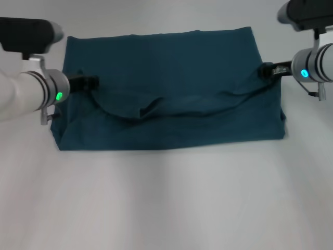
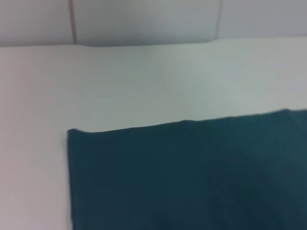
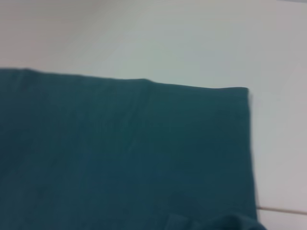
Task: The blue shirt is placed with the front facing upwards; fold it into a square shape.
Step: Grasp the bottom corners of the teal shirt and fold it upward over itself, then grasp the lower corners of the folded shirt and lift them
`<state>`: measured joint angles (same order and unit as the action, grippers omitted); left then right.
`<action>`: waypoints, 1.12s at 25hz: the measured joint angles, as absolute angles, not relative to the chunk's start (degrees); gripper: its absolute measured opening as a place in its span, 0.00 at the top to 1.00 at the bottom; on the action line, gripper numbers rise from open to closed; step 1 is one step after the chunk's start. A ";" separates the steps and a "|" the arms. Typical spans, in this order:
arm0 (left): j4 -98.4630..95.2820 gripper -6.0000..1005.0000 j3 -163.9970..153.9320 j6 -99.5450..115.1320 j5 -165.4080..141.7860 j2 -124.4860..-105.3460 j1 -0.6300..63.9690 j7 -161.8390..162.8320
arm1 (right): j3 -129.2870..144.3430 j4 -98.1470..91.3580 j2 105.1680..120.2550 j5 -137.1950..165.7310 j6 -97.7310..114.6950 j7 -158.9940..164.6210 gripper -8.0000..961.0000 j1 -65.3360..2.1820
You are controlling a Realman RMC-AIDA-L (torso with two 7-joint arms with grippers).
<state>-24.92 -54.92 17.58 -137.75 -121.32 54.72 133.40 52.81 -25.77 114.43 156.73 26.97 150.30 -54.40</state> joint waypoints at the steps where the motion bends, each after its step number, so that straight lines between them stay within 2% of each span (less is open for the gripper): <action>1: -25.58 0.83 -53.17 18.41 -137.68 -121.33 54.37 133.44 | 52.67 -26.37 114.31 156.66 27.57 151.42 0.88 -54.13; 7: -32.65 0.57 -45.22 24.50 -137.19 -122.39 50.58 136.97 | 50.76 -34.16 113.93 151.51 34.45 152.72 0.61 -49.88; 10: -38.71 0.45 -44.72 30.84 -133.69 -122.95 46.30 140.41 | 50.63 -39.08 113.95 146.16 39.17 152.38 0.49 -46.67; 15: -41.42 0.24 -43.67 41.95 -124.23 -121.47 41.99 141.37 | 49.20 -43.57 112.56 133.02 51.34 147.57 0.32 -41.18; 18: -40.51 0.23 -41.99 49.59 -118.43 -119.66 39.56 141.59 | 45.90 -43.66 111.85 123.08 59.91 141.79 0.23 -37.11; 24: -39.58 0.21 -33.33 59.73 -112.75 -119.36 34.88 140.26 | 39.17 -41.64 112.07 108.30 72.71 131.78 0.12 -28.89; 28: -37.31 0.21 -31.12 61.53 -111.89 -119.29 33.13 140.09 | 37.02 -38.08 112.12 104.32 77.75 126.75 0.13 -25.87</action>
